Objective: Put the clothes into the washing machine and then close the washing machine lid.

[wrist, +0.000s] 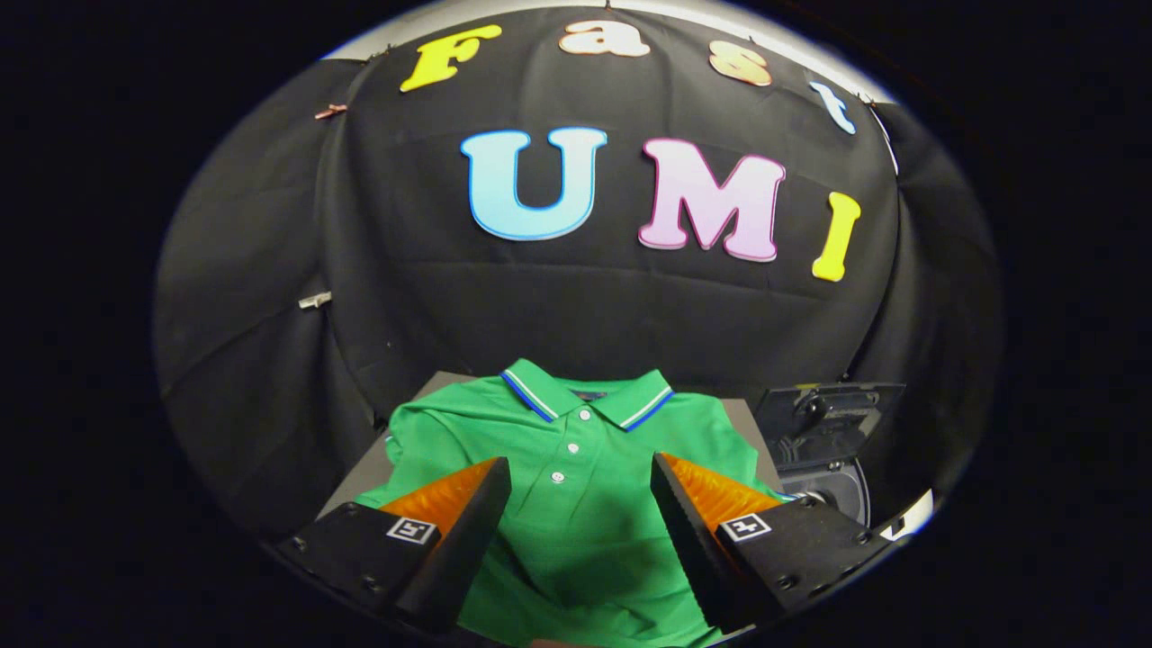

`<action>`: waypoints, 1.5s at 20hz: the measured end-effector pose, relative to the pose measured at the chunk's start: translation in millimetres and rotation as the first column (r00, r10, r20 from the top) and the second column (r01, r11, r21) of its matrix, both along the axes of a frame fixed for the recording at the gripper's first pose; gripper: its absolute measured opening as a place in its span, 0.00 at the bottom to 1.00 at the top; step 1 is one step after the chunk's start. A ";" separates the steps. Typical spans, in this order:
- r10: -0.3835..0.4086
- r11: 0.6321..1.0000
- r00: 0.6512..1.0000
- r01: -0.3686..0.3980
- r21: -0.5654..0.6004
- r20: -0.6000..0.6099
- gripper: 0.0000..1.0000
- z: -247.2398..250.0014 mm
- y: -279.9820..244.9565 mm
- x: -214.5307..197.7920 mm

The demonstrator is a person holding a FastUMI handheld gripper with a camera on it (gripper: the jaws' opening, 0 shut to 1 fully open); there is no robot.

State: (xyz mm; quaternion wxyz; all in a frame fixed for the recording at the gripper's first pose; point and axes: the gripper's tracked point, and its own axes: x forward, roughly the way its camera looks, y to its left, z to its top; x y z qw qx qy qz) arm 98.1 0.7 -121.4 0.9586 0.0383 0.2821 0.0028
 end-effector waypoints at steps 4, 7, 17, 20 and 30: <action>0.004 1.000 0.996 -0.004 0.002 -0.086 0.98 -30.7 1.2 13.6; 0.015 1.000 0.993 -0.013 0.017 -0.114 0.98 -34.5 3.7 15.1; 0.070 0.996 0.979 -0.056 0.075 -0.191 0.83 -59.7 6.3 8.8; 0.081 0.993 0.979 -0.064 0.095 -0.188 0.46 -58.6 9.6 6.4; 0.117 0.992 0.991 -0.113 0.061 -0.066 0.12 -13.4 0.7 27.5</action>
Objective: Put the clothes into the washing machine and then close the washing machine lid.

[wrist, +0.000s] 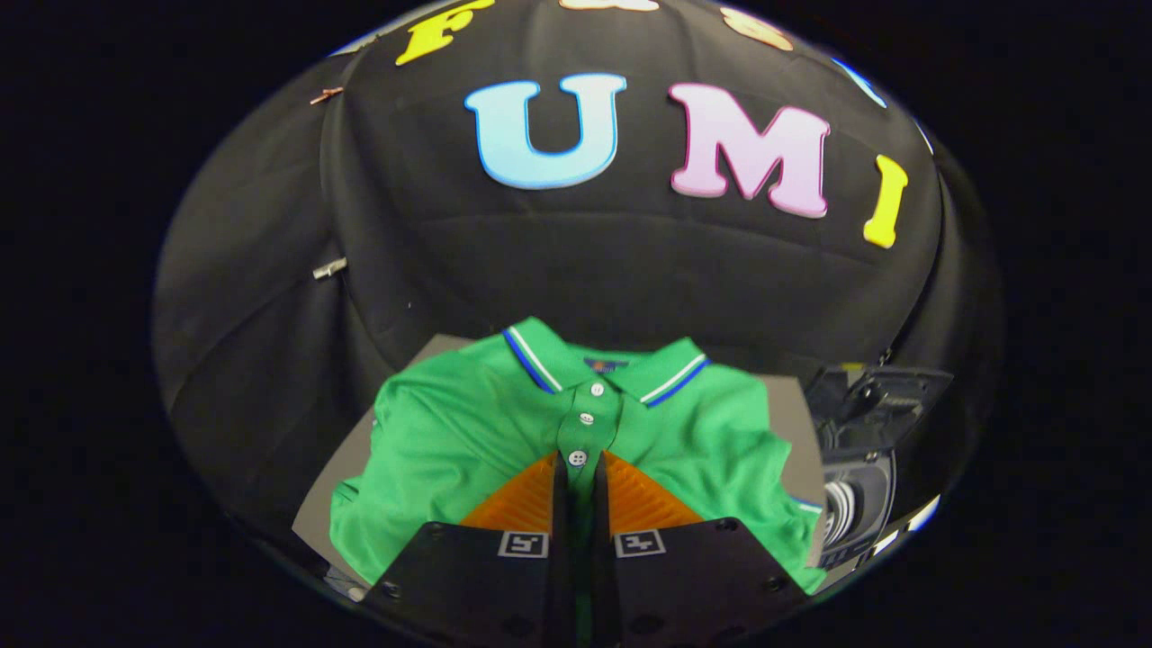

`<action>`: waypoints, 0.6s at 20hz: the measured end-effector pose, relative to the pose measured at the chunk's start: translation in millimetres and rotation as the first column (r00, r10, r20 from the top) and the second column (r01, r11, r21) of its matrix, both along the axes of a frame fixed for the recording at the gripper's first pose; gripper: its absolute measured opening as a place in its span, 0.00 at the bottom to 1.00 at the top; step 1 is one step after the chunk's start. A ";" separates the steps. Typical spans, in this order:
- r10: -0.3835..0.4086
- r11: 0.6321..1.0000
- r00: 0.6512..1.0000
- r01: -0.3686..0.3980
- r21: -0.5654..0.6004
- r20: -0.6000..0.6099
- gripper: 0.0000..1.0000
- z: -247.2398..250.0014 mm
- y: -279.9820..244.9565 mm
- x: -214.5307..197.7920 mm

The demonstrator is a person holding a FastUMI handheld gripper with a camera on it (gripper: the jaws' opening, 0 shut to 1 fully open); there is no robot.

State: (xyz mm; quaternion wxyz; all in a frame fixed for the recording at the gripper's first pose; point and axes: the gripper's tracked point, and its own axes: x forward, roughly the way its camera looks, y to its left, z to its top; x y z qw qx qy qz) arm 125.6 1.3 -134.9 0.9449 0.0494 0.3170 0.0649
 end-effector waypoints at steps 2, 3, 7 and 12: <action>0.000 1.000 0.999 -0.001 -0.020 -0.032 0.12 -11.7 -4.7 0.0; -0.013 1.000 0.995 0.013 -0.002 -0.100 0.12 -20.3 -4.1 -8.9; 0.028 0.999 0.995 -0.026 0.024 -0.092 0.12 -4.3 -4.7 -11.1; 0.110 0.993 0.994 -0.108 -0.054 0.025 0.12 28.9 -7.9 -17.0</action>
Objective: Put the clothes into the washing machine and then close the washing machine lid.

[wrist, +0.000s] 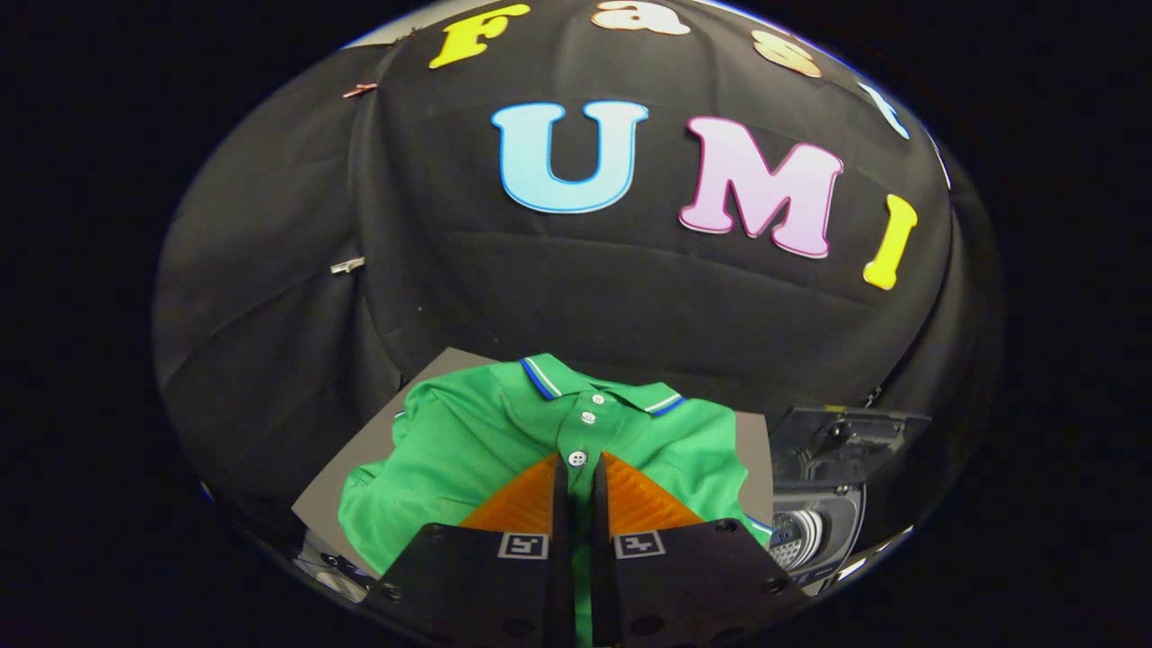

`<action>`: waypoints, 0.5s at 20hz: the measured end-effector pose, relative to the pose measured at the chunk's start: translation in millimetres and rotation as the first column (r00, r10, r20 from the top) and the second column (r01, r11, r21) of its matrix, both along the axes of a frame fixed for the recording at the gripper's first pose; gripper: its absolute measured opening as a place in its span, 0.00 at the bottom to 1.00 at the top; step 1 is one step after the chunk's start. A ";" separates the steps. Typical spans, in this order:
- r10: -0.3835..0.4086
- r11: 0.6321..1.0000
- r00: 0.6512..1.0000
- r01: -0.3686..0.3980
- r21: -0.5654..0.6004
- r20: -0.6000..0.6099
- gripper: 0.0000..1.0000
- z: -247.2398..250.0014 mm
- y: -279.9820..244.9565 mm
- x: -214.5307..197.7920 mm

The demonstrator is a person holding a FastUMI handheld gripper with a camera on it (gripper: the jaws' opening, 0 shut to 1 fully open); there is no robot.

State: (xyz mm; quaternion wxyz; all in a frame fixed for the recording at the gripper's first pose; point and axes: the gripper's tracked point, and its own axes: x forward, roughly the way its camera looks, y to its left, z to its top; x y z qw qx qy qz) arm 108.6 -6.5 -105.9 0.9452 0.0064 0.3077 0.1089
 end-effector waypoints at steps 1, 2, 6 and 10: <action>0.027 1.000 1.000 -0.027 -0.002 0.002 0.12 -0.8 0.8 -2.7; 0.055 0.998 0.998 -0.055 0.014 -0.010 0.12 -2.2 3.7 -7.4; 0.080 0.994 0.997 -0.079 0.073 0.000 0.12 -2.4 -10.0 -13.7; 0.125 0.980 0.992 -0.124 0.157 0.003 0.12 1.9 -28.1 -15.7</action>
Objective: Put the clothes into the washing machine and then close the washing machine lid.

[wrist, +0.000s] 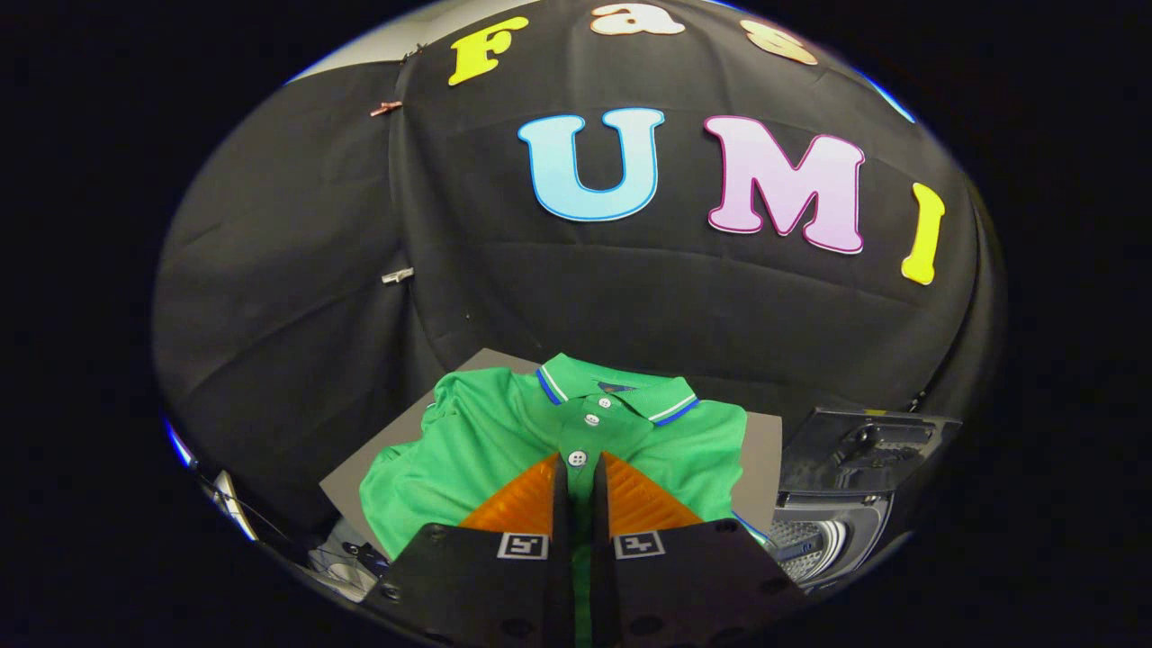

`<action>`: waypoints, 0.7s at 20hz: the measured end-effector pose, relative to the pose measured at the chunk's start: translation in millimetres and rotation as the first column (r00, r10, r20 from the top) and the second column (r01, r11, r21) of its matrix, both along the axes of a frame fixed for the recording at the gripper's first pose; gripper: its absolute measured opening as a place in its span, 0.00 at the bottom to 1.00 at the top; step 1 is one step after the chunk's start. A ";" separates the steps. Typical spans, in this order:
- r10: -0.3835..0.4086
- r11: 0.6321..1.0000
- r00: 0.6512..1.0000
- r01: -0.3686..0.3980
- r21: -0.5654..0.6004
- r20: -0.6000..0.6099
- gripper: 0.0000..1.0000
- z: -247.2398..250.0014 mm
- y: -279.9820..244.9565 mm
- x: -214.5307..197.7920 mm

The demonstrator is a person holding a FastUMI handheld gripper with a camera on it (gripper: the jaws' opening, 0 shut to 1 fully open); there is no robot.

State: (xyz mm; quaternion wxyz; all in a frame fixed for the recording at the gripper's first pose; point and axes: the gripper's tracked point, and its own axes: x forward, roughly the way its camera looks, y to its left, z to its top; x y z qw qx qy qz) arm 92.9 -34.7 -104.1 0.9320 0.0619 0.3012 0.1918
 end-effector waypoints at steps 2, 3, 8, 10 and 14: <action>0.050 0.998 0.998 -0.051 0.028 0.039 0.12 11.9 -9.6 0.7; 0.079 0.996 0.995 -0.081 0.032 0.058 0.12 15.2 -16.9 0.3; 0.193 0.975 0.979 -0.200 0.098 0.070 0.12 17.4 -61.6 -1.1; 0.218 0.964 0.973 -0.227 0.137 0.076 0.12 20.6 -83.9 -2.4; 0.289 0.939 0.951 -0.304 0.163 0.109 0.12 19.8 -129.3 -10.0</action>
